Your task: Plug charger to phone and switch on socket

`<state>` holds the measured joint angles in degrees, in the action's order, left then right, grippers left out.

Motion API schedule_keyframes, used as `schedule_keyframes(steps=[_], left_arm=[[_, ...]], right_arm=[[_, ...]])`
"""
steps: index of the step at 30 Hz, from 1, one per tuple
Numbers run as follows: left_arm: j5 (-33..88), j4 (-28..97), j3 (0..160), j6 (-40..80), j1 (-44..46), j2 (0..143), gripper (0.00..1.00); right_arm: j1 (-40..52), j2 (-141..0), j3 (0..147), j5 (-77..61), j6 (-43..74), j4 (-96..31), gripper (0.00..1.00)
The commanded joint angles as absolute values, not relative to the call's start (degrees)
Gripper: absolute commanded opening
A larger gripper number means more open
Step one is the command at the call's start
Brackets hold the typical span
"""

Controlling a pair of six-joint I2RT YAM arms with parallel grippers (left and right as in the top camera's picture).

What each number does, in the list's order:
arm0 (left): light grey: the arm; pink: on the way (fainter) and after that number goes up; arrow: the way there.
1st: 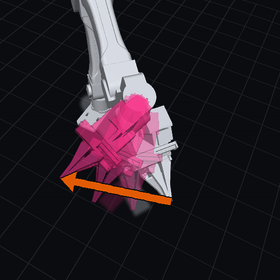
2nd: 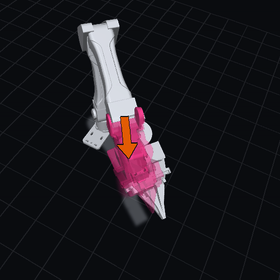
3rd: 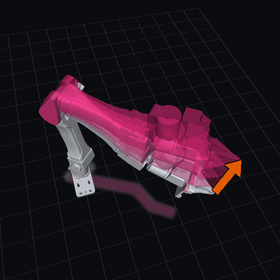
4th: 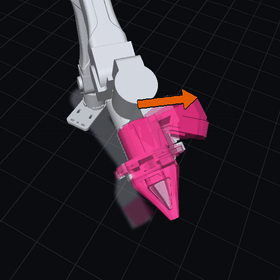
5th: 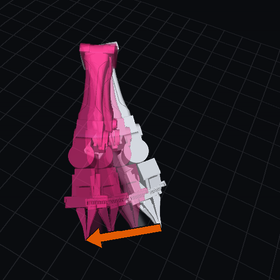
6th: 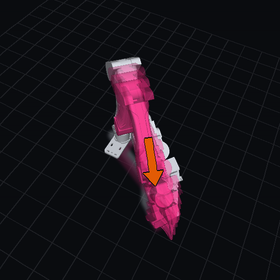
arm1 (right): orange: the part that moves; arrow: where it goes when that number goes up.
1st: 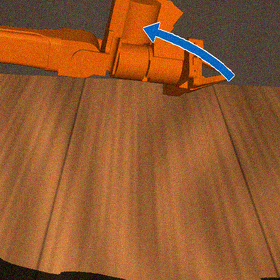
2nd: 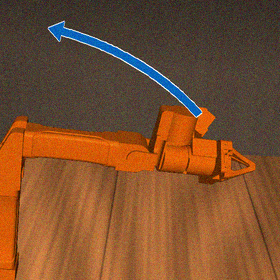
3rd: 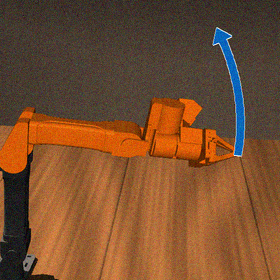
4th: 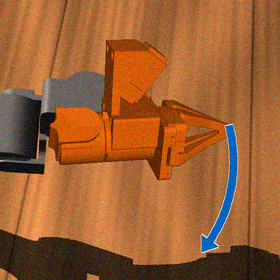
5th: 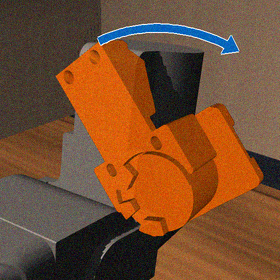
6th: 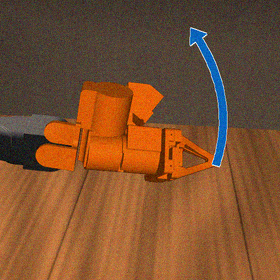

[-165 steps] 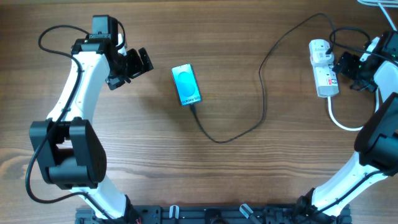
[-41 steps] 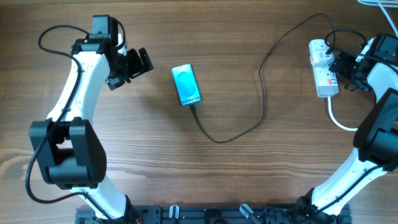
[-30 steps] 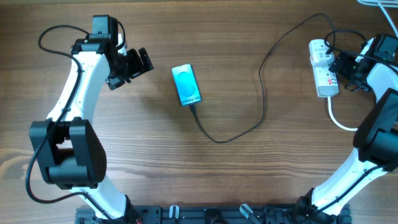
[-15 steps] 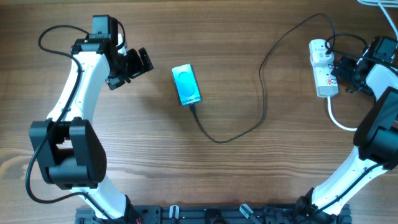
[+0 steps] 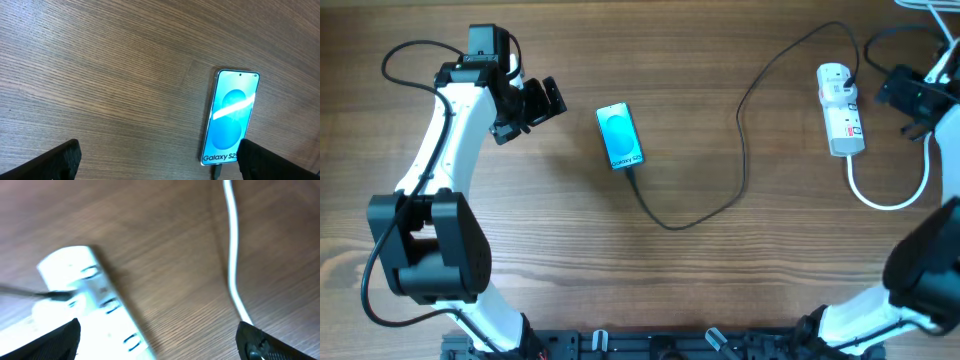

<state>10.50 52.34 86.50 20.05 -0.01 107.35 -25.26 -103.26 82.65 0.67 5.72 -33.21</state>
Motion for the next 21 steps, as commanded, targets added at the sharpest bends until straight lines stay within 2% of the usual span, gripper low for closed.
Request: schedule_keyframes(steps=[1, 4, 10, 21], left_arm=[[10.2, 52.3, 87.0, 19.7, -0.1, 106.6, 1.0], [10.2, 52.3, 87.0, 19.7, -0.1, 106.6, 1.0], [10.2, 52.3, 87.0, 19.7, -0.1, 106.6, 1.0], [10.2, 52.3, 87.0, 19.7, -0.1, 106.6, 1.0]], right_arm=[[-24.9, -100.3, 83.8, -10.5, 5.1, -36.1, 1.0], [-24.9, -100.4, 83.8, -16.4, 6.4, -42.9, 1.0], [-24.9, -100.7, 82.9, -16.6, 10.9, -52.1, 1.0], [-24.9, -100.9, 80.1, -16.2, 10.6, -55.0, 1.0]])
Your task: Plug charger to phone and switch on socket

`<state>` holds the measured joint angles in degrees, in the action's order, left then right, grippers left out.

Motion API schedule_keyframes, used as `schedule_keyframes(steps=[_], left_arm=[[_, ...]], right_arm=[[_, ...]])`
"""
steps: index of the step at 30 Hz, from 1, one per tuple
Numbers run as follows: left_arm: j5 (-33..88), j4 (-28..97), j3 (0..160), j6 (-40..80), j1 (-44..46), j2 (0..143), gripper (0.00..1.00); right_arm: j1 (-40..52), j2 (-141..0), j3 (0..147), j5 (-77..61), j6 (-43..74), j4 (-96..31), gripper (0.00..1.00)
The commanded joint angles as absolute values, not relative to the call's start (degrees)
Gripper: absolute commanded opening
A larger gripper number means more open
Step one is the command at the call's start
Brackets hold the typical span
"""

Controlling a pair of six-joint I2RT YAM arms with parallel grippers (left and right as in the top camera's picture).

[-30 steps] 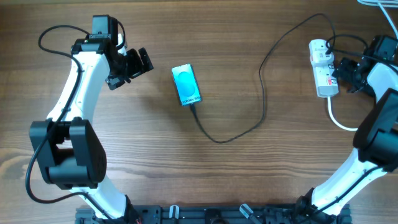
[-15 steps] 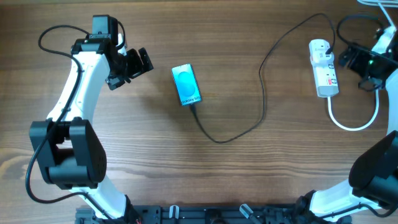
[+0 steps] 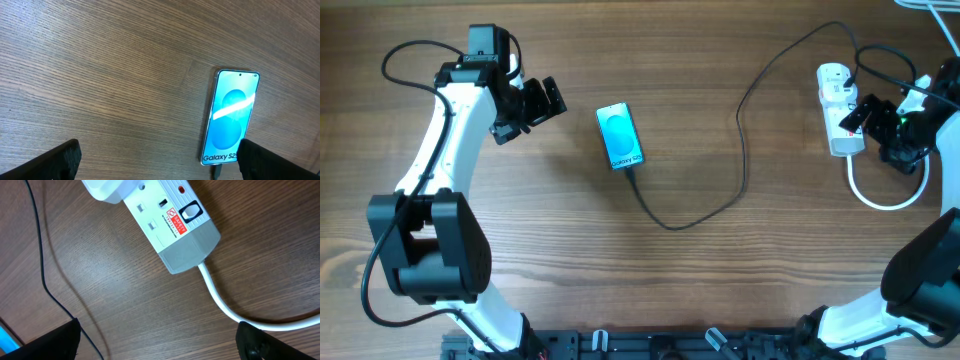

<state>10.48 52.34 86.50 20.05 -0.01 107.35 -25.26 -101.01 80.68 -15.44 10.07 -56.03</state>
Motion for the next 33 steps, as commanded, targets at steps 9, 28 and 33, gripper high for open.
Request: schedule_keyframes(steps=[9, 28, 33], left_arm=[[10.2, 52.3, 87.0, 19.7, -0.1, 106.6, 1.0], [9.9, 52.3, 87.0, 19.7, -0.8, 107.0, 1.0], [9.9, 52.3, 87.0, 19.7, 0.1, 106.2, 1.0]], right_arm=[[-24.9, -100.9, 80.1, -16.2, 10.6, -42.1, 1.0], [-24.9, -100.9, 80.1, -16.2, 10.6, -41.0, 1.0], [-24.9, -100.9, 80.1, -16.2, 10.7, -41.0, 1.0]])
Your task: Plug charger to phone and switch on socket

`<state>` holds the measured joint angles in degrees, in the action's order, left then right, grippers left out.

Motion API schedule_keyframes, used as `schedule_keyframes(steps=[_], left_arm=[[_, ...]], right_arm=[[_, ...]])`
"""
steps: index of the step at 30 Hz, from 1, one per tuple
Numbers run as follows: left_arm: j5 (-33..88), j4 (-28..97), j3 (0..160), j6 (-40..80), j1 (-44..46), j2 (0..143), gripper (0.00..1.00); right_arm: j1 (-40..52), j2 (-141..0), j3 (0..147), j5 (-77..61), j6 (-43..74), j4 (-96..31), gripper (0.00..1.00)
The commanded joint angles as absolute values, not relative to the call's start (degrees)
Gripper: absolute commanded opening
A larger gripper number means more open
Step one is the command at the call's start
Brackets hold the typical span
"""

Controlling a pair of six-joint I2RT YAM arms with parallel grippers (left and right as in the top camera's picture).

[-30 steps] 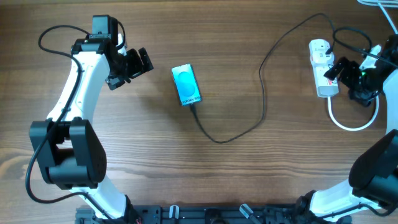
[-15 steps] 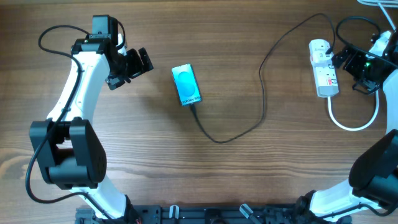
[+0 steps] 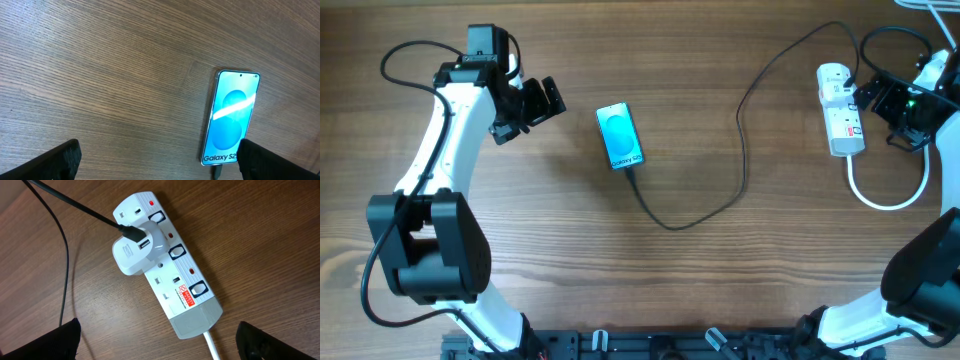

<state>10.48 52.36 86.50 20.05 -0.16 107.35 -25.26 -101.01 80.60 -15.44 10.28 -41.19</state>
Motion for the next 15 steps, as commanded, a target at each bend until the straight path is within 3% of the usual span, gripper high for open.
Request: schedule_keyframes(steps=[1, 10, 15], left_arm=[[9.9, 52.3, 87.0, 19.7, 0.6, 105.6, 1.0], [10.0, 52.4, 87.0, 19.7, 11.2, 87.8, 1.0], [9.9, 52.4, 87.0, 19.7, 11.4, 76.8, 1.0]], right_arm=[[-24.9, -100.9, 80.1, -16.2, 10.7, -40.9, 1.0], [-24.9, -100.9, 80.1, -16.2, 10.7, -40.9, 1.0], [-24.9, -100.9, 80.1, -16.2, 10.6, -40.9, 1.0]])
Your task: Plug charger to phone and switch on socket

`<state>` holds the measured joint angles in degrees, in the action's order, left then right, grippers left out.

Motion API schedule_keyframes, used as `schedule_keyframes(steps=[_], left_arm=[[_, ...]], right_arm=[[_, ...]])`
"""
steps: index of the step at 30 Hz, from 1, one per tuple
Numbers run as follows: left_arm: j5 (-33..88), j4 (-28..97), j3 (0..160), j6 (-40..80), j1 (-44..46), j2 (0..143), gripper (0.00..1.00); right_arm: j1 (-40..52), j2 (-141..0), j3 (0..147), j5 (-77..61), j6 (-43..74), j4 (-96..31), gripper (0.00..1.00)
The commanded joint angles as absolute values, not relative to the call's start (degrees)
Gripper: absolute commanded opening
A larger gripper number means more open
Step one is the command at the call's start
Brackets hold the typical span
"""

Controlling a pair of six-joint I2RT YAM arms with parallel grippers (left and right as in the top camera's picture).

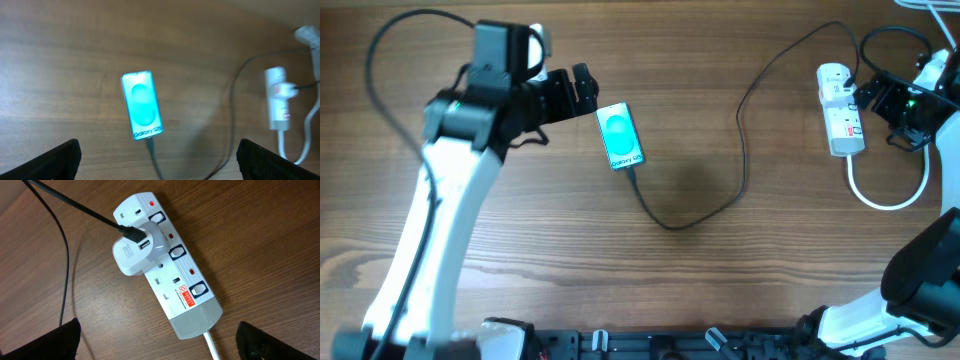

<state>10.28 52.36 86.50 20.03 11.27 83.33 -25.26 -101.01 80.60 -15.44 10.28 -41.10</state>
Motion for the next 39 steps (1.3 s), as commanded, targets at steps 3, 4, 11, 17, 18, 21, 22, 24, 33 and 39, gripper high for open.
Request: schedule_keyframes(steps=[3, 4, 11, 17, 18, 21, 22, 24, 33, 39], left_arm=[[9.9, 52.4, 87.0, 19.7, 11.4, 68.2, 1.0], [9.9, 52.4, 87.0, 19.7, 11.4, 64.8, 1.0], [10.0, 52.4, 87.0, 19.7, 11.4, 49.0, 1.0], [9.9, 54.3, 80.8, 19.7, 11.4, 41.1, 1.0], [9.9, 54.3, 78.7, 19.7, 11.4, 39.5, 1.0], [10.0, 55.3, 70.5, 19.7, 11.1, 32.8, 1.0], [10.0, 55.3, 67.3, 19.7, 10.4, 30.2, 1.0], [10.0, 55.4, 60.7, 19.7, 9.3, 24.6, 1.0], [7.5, 44.2, 38.9, 19.7, 5.3, 4.3, 1.0], [7.1, 9.7, 25.5, 19.7, 4.2, 0.2, 1.0]], right_arm=[[-24.9, -100.9, 80.1, -16.2, 10.6, -40.9, 1.0], [-24.9, -100.9, 80.1, -16.2, 10.6, -40.9, 1.0], [-24.9, -100.9, 80.1, -16.2, 10.7, -40.9, 1.0], [-24.9, -100.9, 80.1, -16.2, 10.7, -40.9, 1.0], [-24.9, -100.9, 80.1, -16.2, 10.7, -40.9, 1.0], [-24.9, -100.9, 80.1, -16.2, 10.7, -40.9, 1.0], [-24.9, -100.9, 80.1, -16.2, 10.7, -40.9, 1.0], [-24.9, -100.9, 80.1, -16.2, 10.7, -40.9, 1.0], [-24.9, -100.9, 80.1, -16.2, 10.7, -40.9, 1.0], [-24.9, -100.9, 80.1, -16.2, 10.7, -40.9, 1.0]])
